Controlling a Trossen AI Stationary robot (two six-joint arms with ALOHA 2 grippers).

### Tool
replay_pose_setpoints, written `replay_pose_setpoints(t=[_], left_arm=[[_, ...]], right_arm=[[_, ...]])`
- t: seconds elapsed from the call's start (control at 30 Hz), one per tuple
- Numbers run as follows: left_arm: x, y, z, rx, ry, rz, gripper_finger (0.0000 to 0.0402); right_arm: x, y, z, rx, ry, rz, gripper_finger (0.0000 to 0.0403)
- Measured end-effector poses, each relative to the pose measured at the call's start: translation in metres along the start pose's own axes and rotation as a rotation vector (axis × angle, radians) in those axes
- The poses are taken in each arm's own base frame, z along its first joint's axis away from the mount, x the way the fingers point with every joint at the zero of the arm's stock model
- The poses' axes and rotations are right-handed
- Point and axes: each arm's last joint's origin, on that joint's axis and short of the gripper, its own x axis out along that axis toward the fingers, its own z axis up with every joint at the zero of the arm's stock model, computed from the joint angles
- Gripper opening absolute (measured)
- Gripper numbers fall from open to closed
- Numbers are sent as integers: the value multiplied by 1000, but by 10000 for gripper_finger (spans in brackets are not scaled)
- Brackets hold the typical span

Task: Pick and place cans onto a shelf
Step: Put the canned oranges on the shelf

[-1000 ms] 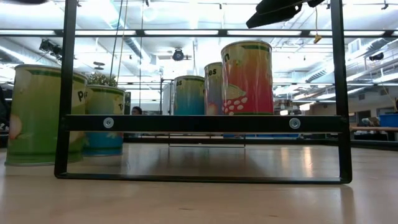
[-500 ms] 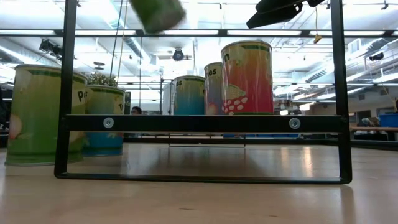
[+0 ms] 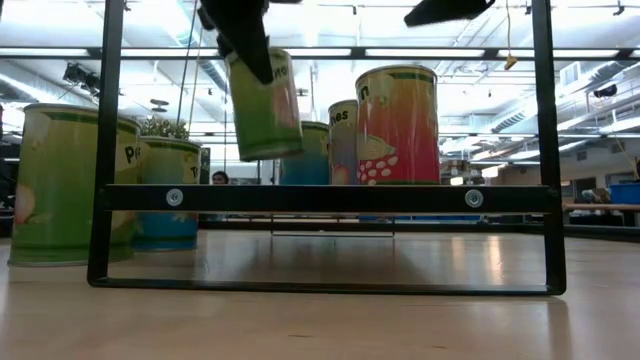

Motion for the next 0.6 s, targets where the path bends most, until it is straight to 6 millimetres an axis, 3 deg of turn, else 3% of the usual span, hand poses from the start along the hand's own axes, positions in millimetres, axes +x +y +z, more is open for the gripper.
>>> replay_pose_setpoints(t=[0.37,0.6], left_arm=[[29,-2,3,126,45,56,327],[35,-3,5,209,46,46,332]], right_arm=[[-14,5,6,29,-50,14,350],[-14,5,6,34,-47,14,350]])
